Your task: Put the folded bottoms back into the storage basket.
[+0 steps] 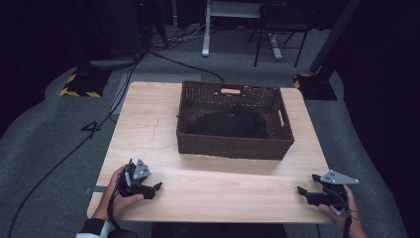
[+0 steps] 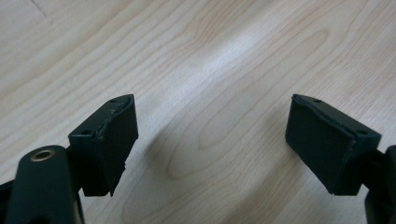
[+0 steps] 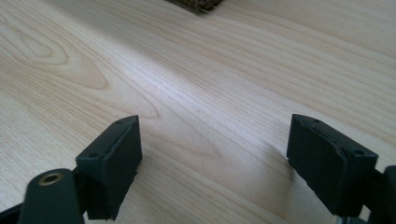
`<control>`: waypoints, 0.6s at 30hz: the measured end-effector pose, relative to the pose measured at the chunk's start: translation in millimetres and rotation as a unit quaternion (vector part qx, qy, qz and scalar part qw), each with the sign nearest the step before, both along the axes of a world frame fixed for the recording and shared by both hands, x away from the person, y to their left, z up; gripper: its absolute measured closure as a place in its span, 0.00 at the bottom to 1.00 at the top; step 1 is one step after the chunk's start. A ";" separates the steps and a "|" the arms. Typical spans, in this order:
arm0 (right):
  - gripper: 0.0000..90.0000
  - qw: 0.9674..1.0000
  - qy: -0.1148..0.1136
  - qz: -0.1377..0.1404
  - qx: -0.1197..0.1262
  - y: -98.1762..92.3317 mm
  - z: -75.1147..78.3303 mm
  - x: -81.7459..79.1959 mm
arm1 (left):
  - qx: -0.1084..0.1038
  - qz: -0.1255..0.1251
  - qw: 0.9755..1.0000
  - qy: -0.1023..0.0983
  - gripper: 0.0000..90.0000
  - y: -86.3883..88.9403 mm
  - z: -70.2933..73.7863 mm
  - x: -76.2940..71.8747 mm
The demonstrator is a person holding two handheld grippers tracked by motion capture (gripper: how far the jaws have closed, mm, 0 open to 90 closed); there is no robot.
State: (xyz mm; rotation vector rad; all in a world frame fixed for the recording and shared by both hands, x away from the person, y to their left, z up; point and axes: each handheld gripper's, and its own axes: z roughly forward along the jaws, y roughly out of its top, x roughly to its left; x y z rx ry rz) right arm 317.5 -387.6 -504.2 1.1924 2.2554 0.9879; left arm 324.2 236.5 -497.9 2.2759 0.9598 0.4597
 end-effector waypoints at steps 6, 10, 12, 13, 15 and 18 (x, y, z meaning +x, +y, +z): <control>0.18 1.000 0.009 -0.001 0.006 -3.3 -0.3 -0.9 | -0.046 0.010 0.999 0.015 0.18 11.4 -6.7 -0.5; 0.18 1.000 0.009 -0.001 0.006 -3.3 -0.3 -0.9 | -0.047 0.011 0.999 0.014 0.18 12.5 -6.9 -0.9; 0.18 1.000 0.009 -0.002 0.006 -3.5 -0.4 -0.8 | -0.044 0.011 0.999 0.013 0.17 12.8 -6.7 -0.5; 0.18 1.000 0.008 -0.003 0.006 -3.6 -0.4 -0.7 | -0.044 0.011 0.999 0.013 0.17 12.8 -6.7 -0.5; 0.18 1.000 0.008 -0.006 0.006 -3.7 -0.4 -0.6 | -0.043 0.012 0.999 0.013 0.17 12.6 -6.7 -0.4; 0.18 1.000 0.009 -0.008 0.006 -3.7 -0.4 -0.7 | -0.043 0.011 0.999 0.015 0.16 12.0 -6.8 1.2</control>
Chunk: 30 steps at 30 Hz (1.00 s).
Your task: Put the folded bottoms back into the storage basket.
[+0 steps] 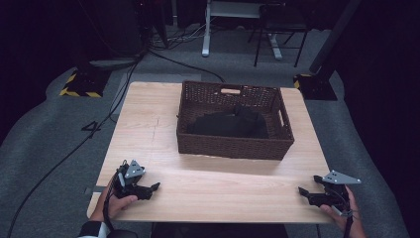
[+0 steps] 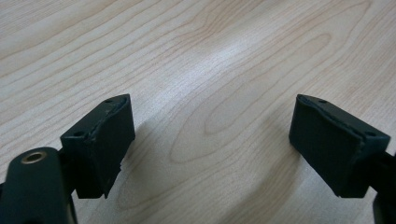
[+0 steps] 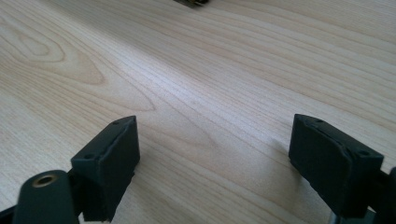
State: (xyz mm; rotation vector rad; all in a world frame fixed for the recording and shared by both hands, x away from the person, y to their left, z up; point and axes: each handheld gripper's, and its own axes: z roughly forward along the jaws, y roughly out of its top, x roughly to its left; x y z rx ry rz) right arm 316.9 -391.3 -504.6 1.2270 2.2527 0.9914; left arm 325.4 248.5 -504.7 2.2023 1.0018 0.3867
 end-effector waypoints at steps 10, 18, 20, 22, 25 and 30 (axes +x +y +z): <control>0.18 1.000 0.000 -0.007 0.000 -0.3 0.1 -0.1 | -0.001 0.003 1.000 0.001 0.15 -0.7 -0.1 1.5; 0.18 1.000 0.001 -0.007 0.000 -0.3 0.0 -0.1 | 0.002 0.003 1.000 -0.001 0.15 -0.6 0.0 2.2; 0.19 1.000 0.000 -0.007 0.000 -0.3 0.1 -0.1 | 0.002 0.003 1.000 -0.001 0.15 -0.6 0.0 2.2; 0.19 1.000 0.000 -0.007 0.000 -0.3 0.1 -0.1 | 0.002 0.003 1.000 -0.001 0.15 -0.6 0.1 2.3; 0.19 1.000 0.000 -0.007 0.000 -0.3 0.1 -0.1 | 0.002 0.003 1.000 -0.001 0.15 -0.6 0.1 2.2; 0.19 1.000 0.000 -0.007 0.000 -0.3 0.1 -0.1 | 0.002 0.002 1.000 -0.001 0.15 -0.5 0.1 2.5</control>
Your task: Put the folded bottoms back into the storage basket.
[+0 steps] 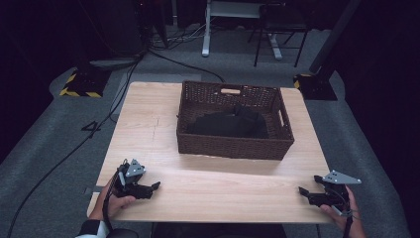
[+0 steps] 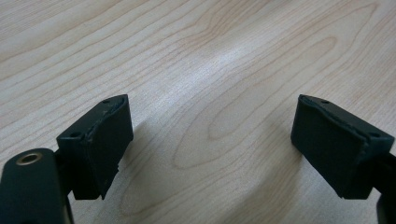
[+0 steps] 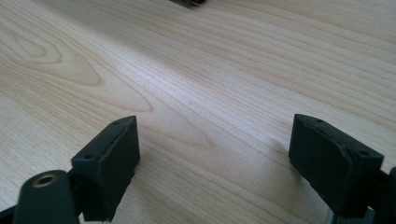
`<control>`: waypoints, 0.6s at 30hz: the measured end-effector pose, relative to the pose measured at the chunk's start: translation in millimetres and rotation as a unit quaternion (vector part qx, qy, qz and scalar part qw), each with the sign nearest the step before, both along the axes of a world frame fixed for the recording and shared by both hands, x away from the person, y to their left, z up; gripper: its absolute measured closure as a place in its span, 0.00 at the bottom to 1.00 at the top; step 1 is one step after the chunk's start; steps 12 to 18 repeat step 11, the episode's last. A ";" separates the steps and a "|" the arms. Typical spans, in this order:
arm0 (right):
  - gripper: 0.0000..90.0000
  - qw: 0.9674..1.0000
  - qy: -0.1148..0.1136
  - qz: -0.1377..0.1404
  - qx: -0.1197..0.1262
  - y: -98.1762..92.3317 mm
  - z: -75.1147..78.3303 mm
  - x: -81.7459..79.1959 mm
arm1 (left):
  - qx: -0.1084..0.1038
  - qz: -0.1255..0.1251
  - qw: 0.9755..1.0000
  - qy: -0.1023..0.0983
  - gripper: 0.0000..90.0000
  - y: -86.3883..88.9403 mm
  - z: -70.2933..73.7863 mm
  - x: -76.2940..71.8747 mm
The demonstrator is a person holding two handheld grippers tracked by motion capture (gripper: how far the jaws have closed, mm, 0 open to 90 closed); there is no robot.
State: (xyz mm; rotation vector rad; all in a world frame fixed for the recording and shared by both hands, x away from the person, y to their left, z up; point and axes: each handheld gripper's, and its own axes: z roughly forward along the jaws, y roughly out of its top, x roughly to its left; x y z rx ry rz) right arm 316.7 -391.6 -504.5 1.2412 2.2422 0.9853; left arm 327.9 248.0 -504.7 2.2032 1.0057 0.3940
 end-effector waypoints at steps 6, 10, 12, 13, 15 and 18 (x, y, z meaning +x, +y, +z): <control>0.19 1.000 0.000 0.000 0.000 0.0 0.0 0.0 | -0.002 0.004 1.000 0.002 0.14 -0.2 -0.1 1.0; 0.19 1.000 0.000 0.000 0.001 -0.1 0.0 0.0 | -0.003 0.009 1.000 0.003 0.14 -0.6 -0.2 1.2; 0.19 1.000 0.000 0.000 0.001 -0.1 0.0 0.0 | -0.001 0.009 1.000 0.002 0.14 -0.5 -0.1 1.6; 0.19 1.000 0.000 0.000 0.001 -0.1 0.0 0.0 | -0.001 0.009 1.000 0.002 0.14 -0.5 -0.1 1.6; 0.19 1.000 0.000 0.000 0.001 -0.1 0.0 0.0 | -0.001 0.009 1.000 0.002 0.14 -0.5 -0.1 1.6; 0.19 1.000 0.000 0.000 0.001 -0.1 0.0 0.0 | -0.001 0.009 1.000 0.002 0.14 -0.5 -0.1 1.6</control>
